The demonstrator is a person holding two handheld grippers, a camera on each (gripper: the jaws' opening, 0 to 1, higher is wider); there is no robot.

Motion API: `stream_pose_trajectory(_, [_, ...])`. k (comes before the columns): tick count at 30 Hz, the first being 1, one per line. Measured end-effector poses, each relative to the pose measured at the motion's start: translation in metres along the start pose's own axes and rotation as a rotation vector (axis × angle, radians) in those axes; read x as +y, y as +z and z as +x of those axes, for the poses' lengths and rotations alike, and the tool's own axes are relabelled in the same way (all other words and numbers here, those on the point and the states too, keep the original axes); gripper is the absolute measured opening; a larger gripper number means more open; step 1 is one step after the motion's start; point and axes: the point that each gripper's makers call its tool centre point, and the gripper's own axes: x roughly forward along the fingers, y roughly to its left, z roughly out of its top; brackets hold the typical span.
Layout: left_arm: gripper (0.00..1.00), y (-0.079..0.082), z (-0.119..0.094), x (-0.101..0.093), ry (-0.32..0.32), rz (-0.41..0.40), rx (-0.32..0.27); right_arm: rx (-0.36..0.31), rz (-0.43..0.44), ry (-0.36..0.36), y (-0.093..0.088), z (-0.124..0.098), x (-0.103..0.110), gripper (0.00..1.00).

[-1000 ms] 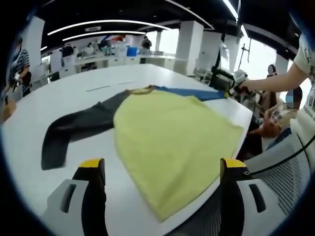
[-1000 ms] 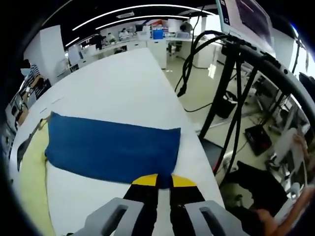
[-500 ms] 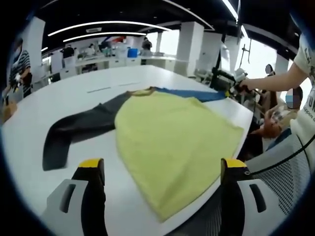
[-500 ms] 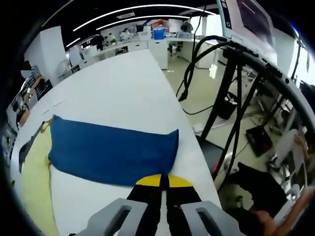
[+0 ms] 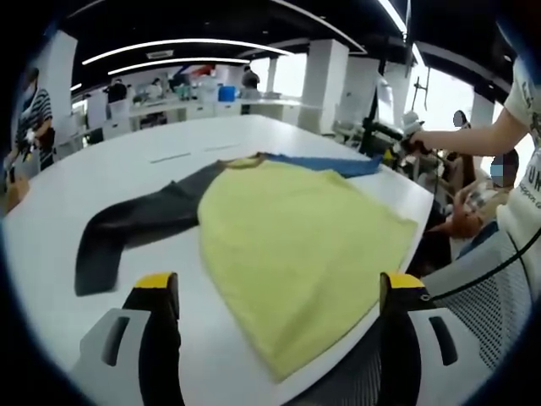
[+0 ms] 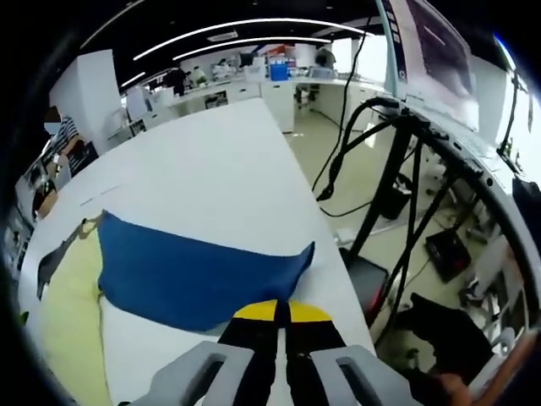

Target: Fold the garment on the visible template until the final outline fits inside the template.

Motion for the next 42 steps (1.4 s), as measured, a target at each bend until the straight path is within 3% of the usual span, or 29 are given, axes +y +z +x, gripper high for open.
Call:
stream_pose_trajectory(9, [0.97,0.006,-0.002,0.001,-0.01,-0.033,-0.031,-0.022,-0.026,0.029,0.014,-0.003,0.017,0.0])
stream_pose_trajectory(25, [0.99,0.016,-0.003,0.002,-0.011,-0.042,-0.072,-0.066,-0.072,0.095,0.041,-0.004,0.069,0.0])
stream_pose_trajectory(42, [0.99,0.013,-0.004,0.005,-0.003,-0.041,-0.07,-0.065,-0.164,0.188,0.05,0.002,0.131,0.0])
